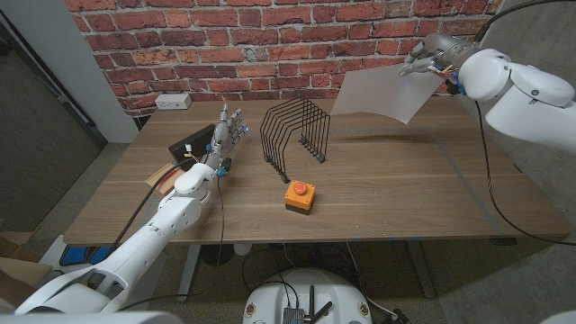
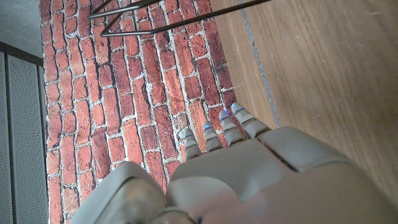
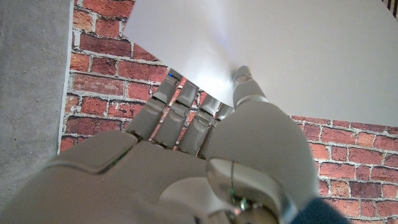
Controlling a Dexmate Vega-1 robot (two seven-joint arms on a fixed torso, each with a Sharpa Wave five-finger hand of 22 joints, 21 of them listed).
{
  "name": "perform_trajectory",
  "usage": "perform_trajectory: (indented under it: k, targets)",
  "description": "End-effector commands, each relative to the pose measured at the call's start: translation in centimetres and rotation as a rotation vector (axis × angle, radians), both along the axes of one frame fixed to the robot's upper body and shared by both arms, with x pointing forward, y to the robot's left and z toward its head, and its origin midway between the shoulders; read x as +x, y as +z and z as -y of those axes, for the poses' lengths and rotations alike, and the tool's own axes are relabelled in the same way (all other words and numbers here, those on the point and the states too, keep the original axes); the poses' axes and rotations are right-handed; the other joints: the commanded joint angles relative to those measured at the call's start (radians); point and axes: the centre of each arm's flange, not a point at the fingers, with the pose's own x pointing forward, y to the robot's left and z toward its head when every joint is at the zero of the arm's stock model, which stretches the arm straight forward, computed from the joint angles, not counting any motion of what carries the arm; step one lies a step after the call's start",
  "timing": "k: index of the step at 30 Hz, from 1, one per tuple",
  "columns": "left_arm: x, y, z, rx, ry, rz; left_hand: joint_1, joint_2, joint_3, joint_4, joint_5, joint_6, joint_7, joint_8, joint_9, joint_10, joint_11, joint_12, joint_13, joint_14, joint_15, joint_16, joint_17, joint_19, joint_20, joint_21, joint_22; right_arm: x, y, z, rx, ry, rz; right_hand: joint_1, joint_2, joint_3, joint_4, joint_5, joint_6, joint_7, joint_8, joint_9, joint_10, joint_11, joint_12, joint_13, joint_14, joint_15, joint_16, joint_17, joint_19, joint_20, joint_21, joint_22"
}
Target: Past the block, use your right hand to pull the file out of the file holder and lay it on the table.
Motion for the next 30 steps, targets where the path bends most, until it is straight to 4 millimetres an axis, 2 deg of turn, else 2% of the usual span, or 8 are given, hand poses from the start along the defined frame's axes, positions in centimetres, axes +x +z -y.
perform_trajectory:
  k: [1, 24, 26, 30]
  targets:
    - [0.0, 0.0, 0.0, 0.0, 0.0, 0.0, -0.004, 0.011, -0.003, 0.001, 0.002, 0.0, -0.006, 0.006, 0.003, -0.002, -0.009, 0.007, 0.004, 0.009, -0.001, 0.007, 0.003, 0.009, -0.001, 0.008, 0.006, 1.7, -0.4, 0.1, -0.042, -0.032, -0.021, -0.011, 0.002, 0.002, 0.002, -0.004, 0.005, 0.005, -0.004, 0.004, -0.008, 0.0, 0.002, 0.002, -0.005, -0.093, 0.005, 0.001, -0.005, -0.136, 0.005, -0.001]
    - [0.0, 0.0, 0.0, 0.0, 0.0, 0.0, -0.004, 0.011, -0.003, 0.001, 0.002, 0.0, -0.006, 0.006, 0.003, -0.002, -0.006, 0.008, 0.004, 0.009, -0.001, 0.007, 0.003, 0.009, -0.001, 0.008, 0.006, 4.3, -2.3, 1.2, -0.075, -0.089, -0.034, -0.025, -0.002, -0.002, 0.005, -0.004, 0.007, -0.001, -0.006, 0.003, -0.001, -0.001, 0.006, 0.004, -0.007, -0.092, 0.003, 0.0, -0.006, -0.135, 0.004, -0.001]
    - [0.0, 0.0, 0.0, 0.0, -0.001, 0.0, -0.004, 0.011, -0.003, 0.001, 0.002, 0.0, -0.006, 0.006, 0.003, -0.003, -0.015, 0.007, 0.004, 0.009, 0.0, 0.007, 0.003, 0.008, -0.001, 0.008, 0.006, 4.5, -2.4, 1.3, -0.077, -0.091, -0.033, -0.025, -0.003, -0.002, 0.005, -0.004, 0.007, -0.001, -0.006, 0.003, -0.001, -0.001, 0.005, 0.004, -0.008, -0.093, 0.003, 0.0, -0.006, -0.135, 0.004, -0.001]
    - [0.0, 0.0, 0.0, 0.0, 0.0, 0.0, -0.004, 0.011, -0.003, 0.001, 0.002, 0.0, -0.006, 0.006, 0.003, -0.002, -0.009, 0.008, 0.004, 0.009, -0.001, 0.007, 0.003, 0.009, -0.001, 0.008, 0.006, 5.0, -2.9, 1.5, -0.088, -0.095, -0.024, -0.024, -0.004, -0.002, 0.003, -0.004, 0.008, -0.003, -0.006, 0.003, -0.002, 0.0, 0.005, 0.005, -0.007, -0.095, 0.004, 0.001, -0.006, -0.135, 0.004, -0.001]
